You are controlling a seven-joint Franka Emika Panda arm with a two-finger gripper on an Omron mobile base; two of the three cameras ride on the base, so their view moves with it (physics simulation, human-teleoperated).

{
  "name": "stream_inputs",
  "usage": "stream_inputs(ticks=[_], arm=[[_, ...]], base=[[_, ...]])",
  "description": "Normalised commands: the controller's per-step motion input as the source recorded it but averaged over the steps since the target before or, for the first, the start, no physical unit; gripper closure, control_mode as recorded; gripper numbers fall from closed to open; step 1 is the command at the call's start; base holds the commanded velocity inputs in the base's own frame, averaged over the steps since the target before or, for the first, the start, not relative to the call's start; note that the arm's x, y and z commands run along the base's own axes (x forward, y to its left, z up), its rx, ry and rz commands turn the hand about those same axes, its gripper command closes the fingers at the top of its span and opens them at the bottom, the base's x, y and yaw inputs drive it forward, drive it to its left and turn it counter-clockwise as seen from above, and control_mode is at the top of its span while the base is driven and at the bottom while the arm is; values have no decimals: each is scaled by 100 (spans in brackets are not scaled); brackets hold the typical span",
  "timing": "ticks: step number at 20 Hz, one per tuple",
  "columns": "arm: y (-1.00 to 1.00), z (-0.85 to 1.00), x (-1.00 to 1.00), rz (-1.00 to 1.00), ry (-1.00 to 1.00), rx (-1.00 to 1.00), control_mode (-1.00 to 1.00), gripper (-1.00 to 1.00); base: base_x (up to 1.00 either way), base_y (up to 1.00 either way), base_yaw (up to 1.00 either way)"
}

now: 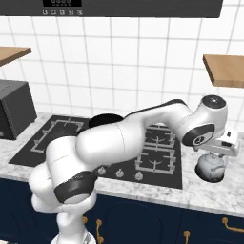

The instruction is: Pick the kettle from the counter and place it on a stove burner. Then turn the burner on.

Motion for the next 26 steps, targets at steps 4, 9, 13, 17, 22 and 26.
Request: stream_inputs(ticks=[4, 9, 13, 17, 22, 26], arm=[[0, -59, 1, 0, 17, 6, -100, -100], [0, -40, 6, 0, 17, 3, -100, -100], [-7, 0, 18, 0, 0, 0, -100, -100], [-20, 0, 11, -2, 0, 0, -100, -100], [-15, -7, 7, 0, 0, 1, -100, -100], [-1, -18, 0, 0, 0, 0, -100, -100]], base=[[0, 0, 0], [0, 0, 0], [0, 0, 0], [0, 0, 0], [0, 0, 0], [0, 0, 0]])
